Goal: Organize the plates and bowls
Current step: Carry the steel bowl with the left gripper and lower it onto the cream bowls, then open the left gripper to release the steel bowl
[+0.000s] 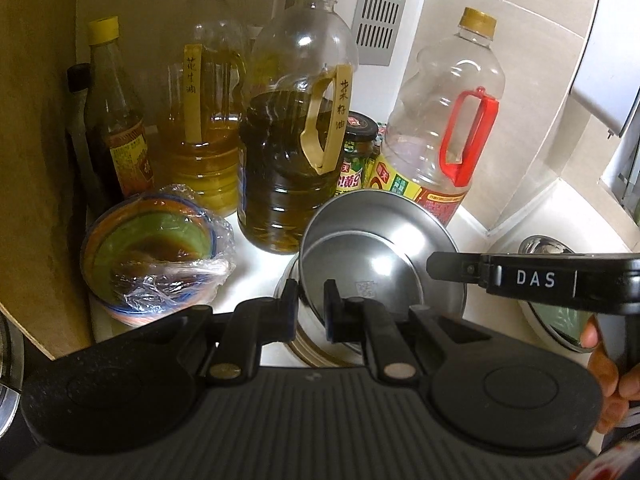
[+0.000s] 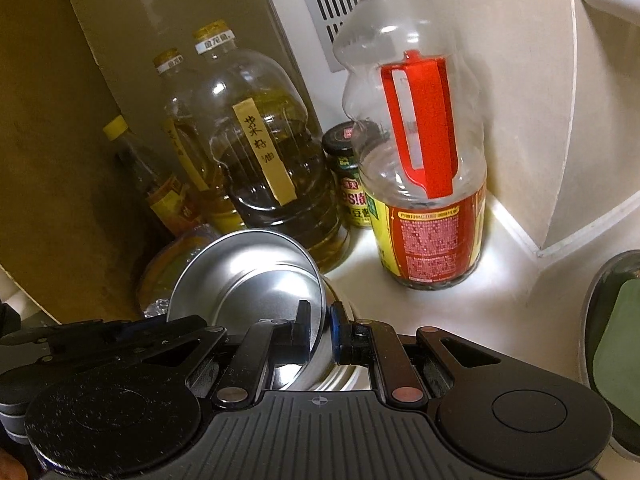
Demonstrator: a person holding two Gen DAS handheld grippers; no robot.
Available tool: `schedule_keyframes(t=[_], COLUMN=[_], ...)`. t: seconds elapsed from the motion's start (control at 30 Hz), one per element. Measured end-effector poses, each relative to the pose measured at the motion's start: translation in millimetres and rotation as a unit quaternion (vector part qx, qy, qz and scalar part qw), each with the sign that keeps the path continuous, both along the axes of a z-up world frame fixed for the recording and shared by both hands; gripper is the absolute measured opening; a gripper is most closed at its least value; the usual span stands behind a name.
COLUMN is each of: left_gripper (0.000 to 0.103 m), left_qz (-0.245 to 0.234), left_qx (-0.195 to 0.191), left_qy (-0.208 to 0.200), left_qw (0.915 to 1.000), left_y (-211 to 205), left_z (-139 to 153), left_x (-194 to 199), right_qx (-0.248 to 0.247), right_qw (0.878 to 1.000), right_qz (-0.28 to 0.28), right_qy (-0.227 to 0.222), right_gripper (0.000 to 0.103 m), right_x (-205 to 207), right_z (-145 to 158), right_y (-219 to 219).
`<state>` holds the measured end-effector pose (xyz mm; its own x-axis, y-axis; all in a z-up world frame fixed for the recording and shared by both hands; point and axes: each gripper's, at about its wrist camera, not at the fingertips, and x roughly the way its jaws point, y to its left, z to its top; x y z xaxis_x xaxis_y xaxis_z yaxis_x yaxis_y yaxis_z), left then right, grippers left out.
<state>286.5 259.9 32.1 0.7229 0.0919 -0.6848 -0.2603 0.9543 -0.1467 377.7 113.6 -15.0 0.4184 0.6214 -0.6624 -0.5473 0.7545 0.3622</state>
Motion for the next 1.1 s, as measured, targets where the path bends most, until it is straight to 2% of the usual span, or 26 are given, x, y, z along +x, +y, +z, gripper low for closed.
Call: schedule_keyframes(t=[0.57, 1.0, 1.1], left_gripper=[0.011, 0.013, 0.016], left_qz=[0.006, 0.009, 0.011], left_qx=[-0.02, -0.017, -0.015], left_qy=[0.024, 0.026, 0.022], left_qw=[0.9995, 0.9995, 0.9996], left_y=[5, 6, 5], left_z=[-17, -18, -16], left_x=[11, 12, 10], right_qx=[-0.018, -0.012, -0.006], right_qw=[0.999, 1.0, 1.0], right_qz=[0.001, 0.005, 0.003], right_qy=[0.03, 0.025, 0.017], right_gripper=[0.01, 0.01, 0.012], right_x=[12, 11, 8], right_z=[-15, -15, -13], right_y=[6, 4, 0])
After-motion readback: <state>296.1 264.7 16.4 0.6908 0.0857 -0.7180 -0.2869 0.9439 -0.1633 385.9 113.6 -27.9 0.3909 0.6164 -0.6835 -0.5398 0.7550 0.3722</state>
